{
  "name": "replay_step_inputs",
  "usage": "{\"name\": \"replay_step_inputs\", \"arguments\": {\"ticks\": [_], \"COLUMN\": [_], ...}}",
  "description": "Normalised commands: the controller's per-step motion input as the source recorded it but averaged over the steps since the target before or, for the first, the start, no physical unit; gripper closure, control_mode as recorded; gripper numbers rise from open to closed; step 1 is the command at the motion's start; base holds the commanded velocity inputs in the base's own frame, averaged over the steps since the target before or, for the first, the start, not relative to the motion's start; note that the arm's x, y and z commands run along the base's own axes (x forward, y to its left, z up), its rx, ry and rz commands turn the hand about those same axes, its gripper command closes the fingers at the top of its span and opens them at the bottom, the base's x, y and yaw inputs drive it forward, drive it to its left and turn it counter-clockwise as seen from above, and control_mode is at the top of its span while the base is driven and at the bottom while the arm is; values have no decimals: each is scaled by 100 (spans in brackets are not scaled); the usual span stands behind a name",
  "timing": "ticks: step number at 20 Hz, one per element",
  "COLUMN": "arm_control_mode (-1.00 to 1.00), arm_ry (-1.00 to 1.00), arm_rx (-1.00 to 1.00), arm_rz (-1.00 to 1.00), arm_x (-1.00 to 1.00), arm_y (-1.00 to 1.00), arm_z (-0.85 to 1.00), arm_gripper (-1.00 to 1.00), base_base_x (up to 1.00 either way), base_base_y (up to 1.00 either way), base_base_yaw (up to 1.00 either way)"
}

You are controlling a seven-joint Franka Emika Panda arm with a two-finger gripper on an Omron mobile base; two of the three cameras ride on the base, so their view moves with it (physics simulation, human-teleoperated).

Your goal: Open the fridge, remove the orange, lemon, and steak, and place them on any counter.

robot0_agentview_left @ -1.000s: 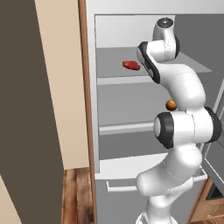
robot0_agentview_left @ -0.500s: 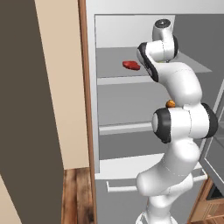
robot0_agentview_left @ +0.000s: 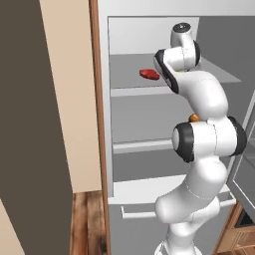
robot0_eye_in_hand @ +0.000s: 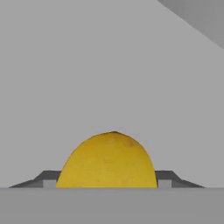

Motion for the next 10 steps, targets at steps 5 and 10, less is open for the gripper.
{"name": "replay_step_inputs", "arguments": {"ticks": [5, 10], "arm_control_mode": [-100, -100], "arm_ry": [-14, -37], "arm_rx": [4, 0], "arm_rz": [10, 17], "arm_x": [-18, -92], "arm_y": [0, 1], "arm_z": [-2, 0], "arm_gripper": [100, 100], "base_base_x": [0, 0], "base_base_y": [0, 0], "base_base_yaw": [0, 0]}}
